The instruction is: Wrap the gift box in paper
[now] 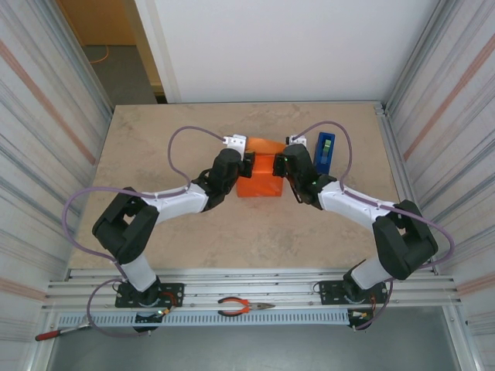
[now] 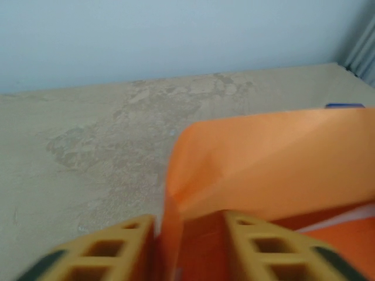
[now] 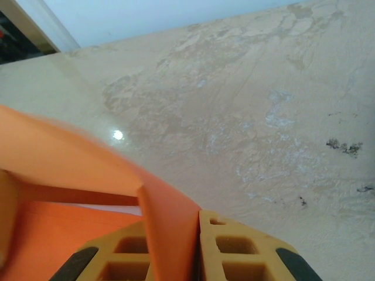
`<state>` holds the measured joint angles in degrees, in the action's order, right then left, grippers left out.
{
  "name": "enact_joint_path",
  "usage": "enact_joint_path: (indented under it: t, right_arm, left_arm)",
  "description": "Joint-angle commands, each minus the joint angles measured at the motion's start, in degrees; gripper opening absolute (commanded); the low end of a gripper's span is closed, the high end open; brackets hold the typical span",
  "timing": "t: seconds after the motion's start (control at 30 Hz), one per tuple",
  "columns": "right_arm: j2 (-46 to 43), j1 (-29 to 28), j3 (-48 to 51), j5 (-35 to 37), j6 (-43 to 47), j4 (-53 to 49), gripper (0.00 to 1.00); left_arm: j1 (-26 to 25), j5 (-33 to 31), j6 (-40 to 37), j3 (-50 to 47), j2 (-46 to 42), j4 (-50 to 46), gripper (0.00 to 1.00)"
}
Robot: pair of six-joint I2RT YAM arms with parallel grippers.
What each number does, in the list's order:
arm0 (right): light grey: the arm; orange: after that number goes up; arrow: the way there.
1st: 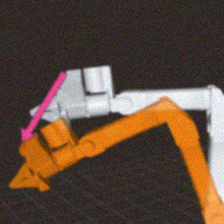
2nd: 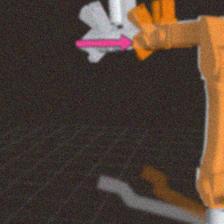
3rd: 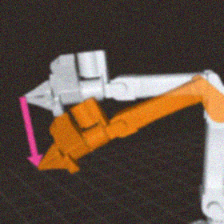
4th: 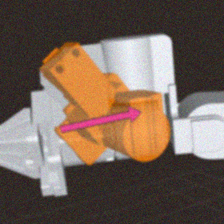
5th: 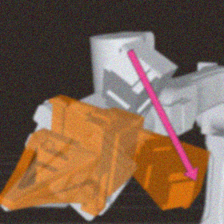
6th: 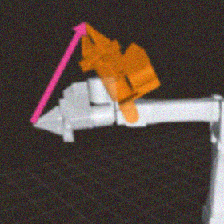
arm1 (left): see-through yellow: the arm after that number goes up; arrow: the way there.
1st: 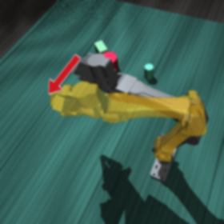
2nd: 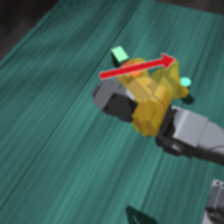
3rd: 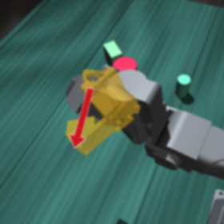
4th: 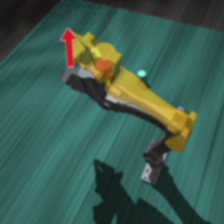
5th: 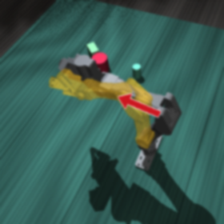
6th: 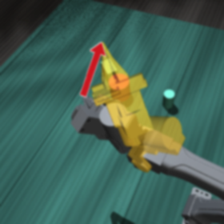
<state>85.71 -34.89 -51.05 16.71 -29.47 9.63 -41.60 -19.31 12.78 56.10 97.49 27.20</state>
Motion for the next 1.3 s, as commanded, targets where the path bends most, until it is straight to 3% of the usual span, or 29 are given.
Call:
enact_joint_path:
  t: [0.0, 0.13, 0.33, 0.47, 0.67, 0.77, 1.03, 1.07, 1.17, 1.27]
  right_arm:
    - [0.5, -1.7, 1.6, -2.3, -1.6, -2.6, 0.08]
    - [0.2, -1.7, 2.0, -2.2, -2.3, -2.6, 0.08]
    - [0.0, -1.8, 2.0, -2.6, -3.0, -2.8, 0.08]
    - [-0.4, -1.8, 2.1, -2.9, -3.1, -2.8, 0.08]
    - [-0.4, -1.8, 1.9, -3.2, -3.2, -2.9, 0.08]
    - [-0.5, -1.8, 1.7, -3.8, -3.4, -3.1, 0.07]
    - [-3.2, -1.7, 0.2, -5.8, -4.6, -4.6, 0.09]
    - [-3.5, -1.5, -0.4, -6.3, -4.7, -5.0, 0.14]
    - [-4.8, 0.5, -2.4, -8.6, -5.5, -6.6, 0.57]
    - [-7.2, 3.2, -2.8, -9.9, -6.5, -7.4, 0.85]
  left_arm:
    - [2.0, 3.6, 0.8, -0.4, -4.5, -0.3, 0.63]
    - [5.3, 5.4, 5.1, -5.2, -11.9, 2.3, 0.76]
    - [7.0, 3.4, 9.4, -13.0, -19.7, 4.2, 0.76]
    - [5.5, 3.4, 9.6, -14.3, -19.4, 3.9, 0.76]
    - [2.4, 2.6, 7.3, -10.5, -11.7, 4.7, 0.75]
    - [2.0, 1.5, 5.5, -7.2, -6.4, 4.8, 0.66]
    - [2.0, 2.1, 3.8, -2.6, -1.4, 4.5, 0.02]
    - [2.0, 2.3, 3.6, -2.2, -1.4, 4.3, 0.0]
    - [1.9, 2.6, 3.4, -1.6, -1.8, 3.5, 0.0]
    - [1.7, 2.5, 4.0, -1.5, -1.9, 2.5, 0.0]
